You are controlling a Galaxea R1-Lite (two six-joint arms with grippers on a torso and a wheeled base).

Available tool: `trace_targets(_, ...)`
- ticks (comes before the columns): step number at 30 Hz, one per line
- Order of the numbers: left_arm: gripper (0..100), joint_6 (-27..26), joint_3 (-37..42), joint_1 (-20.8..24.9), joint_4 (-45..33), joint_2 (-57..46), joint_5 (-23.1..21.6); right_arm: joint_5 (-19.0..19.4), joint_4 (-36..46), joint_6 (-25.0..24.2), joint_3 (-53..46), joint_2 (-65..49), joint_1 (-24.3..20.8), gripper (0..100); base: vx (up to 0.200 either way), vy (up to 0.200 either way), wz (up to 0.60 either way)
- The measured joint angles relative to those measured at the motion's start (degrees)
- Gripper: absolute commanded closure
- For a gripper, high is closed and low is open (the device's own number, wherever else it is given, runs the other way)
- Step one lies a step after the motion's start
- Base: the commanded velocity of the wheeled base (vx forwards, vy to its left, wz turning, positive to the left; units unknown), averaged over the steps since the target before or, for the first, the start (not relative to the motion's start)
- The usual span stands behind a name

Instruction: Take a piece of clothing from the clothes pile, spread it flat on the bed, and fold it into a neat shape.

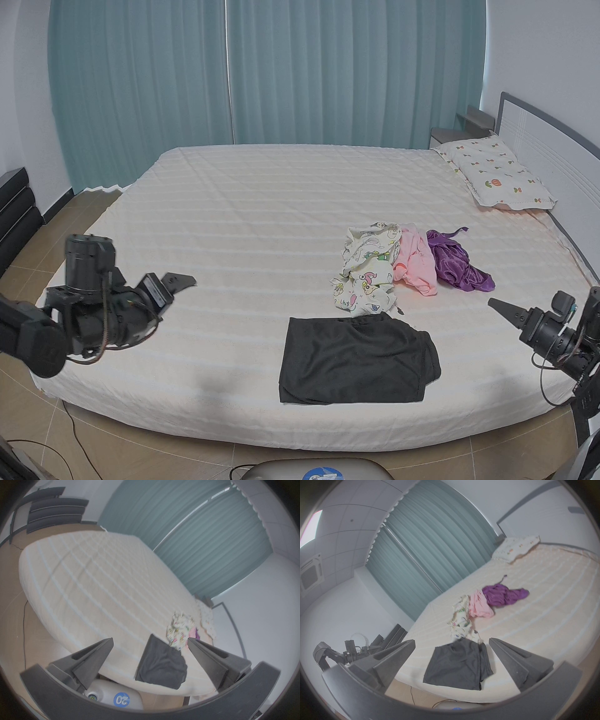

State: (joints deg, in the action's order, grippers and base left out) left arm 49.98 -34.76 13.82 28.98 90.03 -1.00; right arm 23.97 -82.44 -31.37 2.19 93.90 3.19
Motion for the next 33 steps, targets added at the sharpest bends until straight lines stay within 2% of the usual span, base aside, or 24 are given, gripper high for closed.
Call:
trace_targets(9,0,-4.14,7.12,-4.40,-0.44,-19.08,5.40,0.37,24.97,1.02,-1.12,-25.49,-0.67,0,0.000,0.000,0.00)
trace_targets(24,0,-14.08,21.00,-5.91,-0.57,-40.22,14.98,0.44,68.88,8.16,-0.88,-67.01,-3.40,0,0.000,0.000,0.00)
trace_targets(28,0,-19.27,25.64,-6.08,-0.88,-47.49,20.70,0.44,78.90,11.23,-0.07,-79.00,-3.55,0,0.000,0.000,0.00)
trace_targets(33,0,-28.64,29.85,-6.52,-1.74,-56.80,27.88,0.26,84.08,14.46,0.74,-87.82,-3.50,0,0.000,0.000,0.00)
